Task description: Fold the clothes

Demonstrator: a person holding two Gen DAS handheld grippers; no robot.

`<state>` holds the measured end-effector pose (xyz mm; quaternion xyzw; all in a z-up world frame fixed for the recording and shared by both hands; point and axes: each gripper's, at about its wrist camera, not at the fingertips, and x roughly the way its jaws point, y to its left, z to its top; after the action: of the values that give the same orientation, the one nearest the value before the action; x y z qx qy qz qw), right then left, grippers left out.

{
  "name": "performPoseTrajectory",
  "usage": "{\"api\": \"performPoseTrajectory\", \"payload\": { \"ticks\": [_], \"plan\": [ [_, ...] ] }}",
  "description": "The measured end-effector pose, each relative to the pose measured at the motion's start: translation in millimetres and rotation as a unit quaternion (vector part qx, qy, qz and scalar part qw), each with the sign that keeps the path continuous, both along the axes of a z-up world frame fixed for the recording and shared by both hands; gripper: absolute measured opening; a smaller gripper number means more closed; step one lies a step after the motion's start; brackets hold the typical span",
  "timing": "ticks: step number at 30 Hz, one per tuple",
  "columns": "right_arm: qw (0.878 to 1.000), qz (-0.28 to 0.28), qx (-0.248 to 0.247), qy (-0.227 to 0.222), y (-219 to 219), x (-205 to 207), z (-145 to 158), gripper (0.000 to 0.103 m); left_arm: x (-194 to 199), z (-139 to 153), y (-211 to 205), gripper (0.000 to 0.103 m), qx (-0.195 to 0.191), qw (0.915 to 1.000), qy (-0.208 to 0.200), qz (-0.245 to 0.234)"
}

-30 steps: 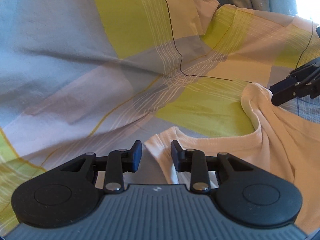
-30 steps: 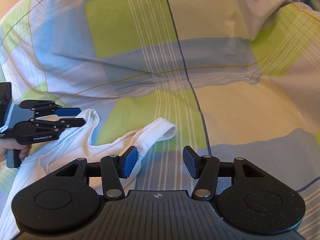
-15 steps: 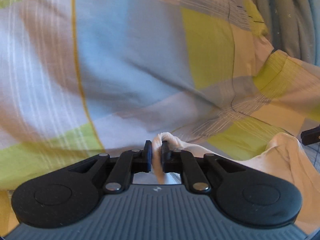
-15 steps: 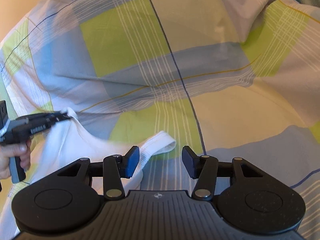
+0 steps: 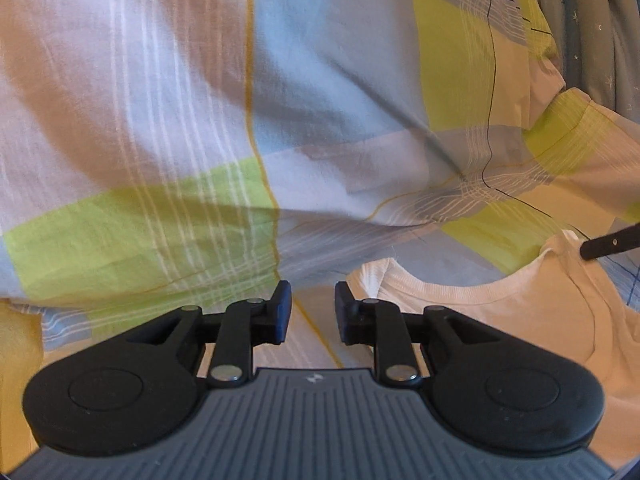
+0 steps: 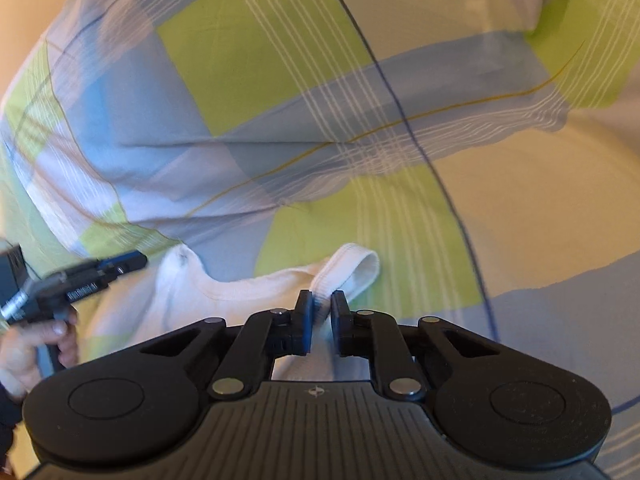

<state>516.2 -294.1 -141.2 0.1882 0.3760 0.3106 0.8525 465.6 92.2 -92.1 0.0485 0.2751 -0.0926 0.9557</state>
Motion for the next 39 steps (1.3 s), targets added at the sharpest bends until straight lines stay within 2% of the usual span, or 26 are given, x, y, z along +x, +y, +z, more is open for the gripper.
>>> {"api": "performPoseTrajectory", "payload": {
  "ticks": [2, 3, 4, 7, 11, 13, 14, 16, 17, 19, 20, 22, 25, 30, 33, 36, 37, 39],
  "plan": [
    [0.999, 0.001, 0.047, 0.013, -1, 4, 1, 0.010, -6, -1, 0, 0.019, 0.001, 1.0000, 0.001, -0.005],
    [0.998, -0.007, 0.054, 0.018, -2, 6, 1, 0.010, -8, -2, -1, 0.019, 0.001, 1.0000, 0.002, -0.008],
    [0.998, -0.016, 0.050, 0.022, -1, 6, 2, 0.015, -10, -2, -2, 0.019, 0.002, 0.9999, 0.003, -0.012],
    [0.999, -0.025, 0.002, 0.022, 5, 3, 6, 0.031, -18, -2, -9, 0.019, 0.012, 0.9996, 0.001, -0.026],
    [0.998, -0.013, -0.054, 0.019, 17, 0, 8, 0.034, -26, -2, -19, 0.019, 0.020, 0.9987, 0.003, -0.047],
    [0.996, 0.001, -0.085, 0.019, 27, 3, 7, 0.030, -29, -3, -26, 0.019, 0.039, 0.9976, 0.008, -0.058],
    [0.994, 0.012, -0.109, 0.020, 35, 6, 7, 0.020, -31, -2, -29, 0.019, 0.049, 0.9969, 0.007, -0.062],
    [0.991, 0.032, -0.132, 0.004, 46, 9, 10, 0.015, -34, 0, -31, 0.019, 0.055, 0.9961, 0.002, -0.068],
    [0.994, 0.043, -0.099, -0.009, 45, 12, 15, 0.010, -34, 2, -30, 0.019, 0.051, 0.9965, 0.000, -0.067],
    [0.998, 0.043, 0.017, -0.029, 32, 22, 22, 0.008, -32, 2, -27, 0.019, 0.041, 0.9971, 0.001, -0.064],
    [0.999, 0.024, 0.036, -0.032, 27, 26, 23, 0.011, -32, 1, -26, 0.019, 0.039, 0.9972, 0.003, -0.064],
    [0.998, -0.010, 0.063, -0.029, 19, 34, 21, 0.027, -32, -1, -24, 0.019, 0.034, 0.9974, 0.007, -0.064],
    [1.000, -0.001, 0.024, -0.005, 20, 32, 9, 0.030, -33, -6, -23, 0.019, 0.032, 0.9972, 0.012, -0.067],
    [1.000, -0.003, -0.009, 0.017, 16, 24, -3, 0.030, -35, -13, -25, 0.019, 0.027, 0.9969, 0.018, -0.071],
    [1.000, -0.006, -0.009, 0.003, 18, 32, 2, 0.027, -34, -15, -26, 0.019, 0.025, 0.9971, 0.019, -0.070],
    [0.999, -0.028, 0.024, -0.031, 12, 42, 15, 0.027, -34, -14, -24, 0.019, 0.019, 0.9973, 0.021, -0.068],
    [0.998, -0.033, 0.031, -0.033, 11, 45, 18, 0.030, -34, -13, -24, 0.019, 0.017, 0.9973, 0.021, -0.068],
    [1.000, -0.020, 0.023, -0.004, 10, 41, 13, 0.039, -37, -12, -23, 0.019, 0.016, 0.9974, 0.020, -0.068]
  ]
}}
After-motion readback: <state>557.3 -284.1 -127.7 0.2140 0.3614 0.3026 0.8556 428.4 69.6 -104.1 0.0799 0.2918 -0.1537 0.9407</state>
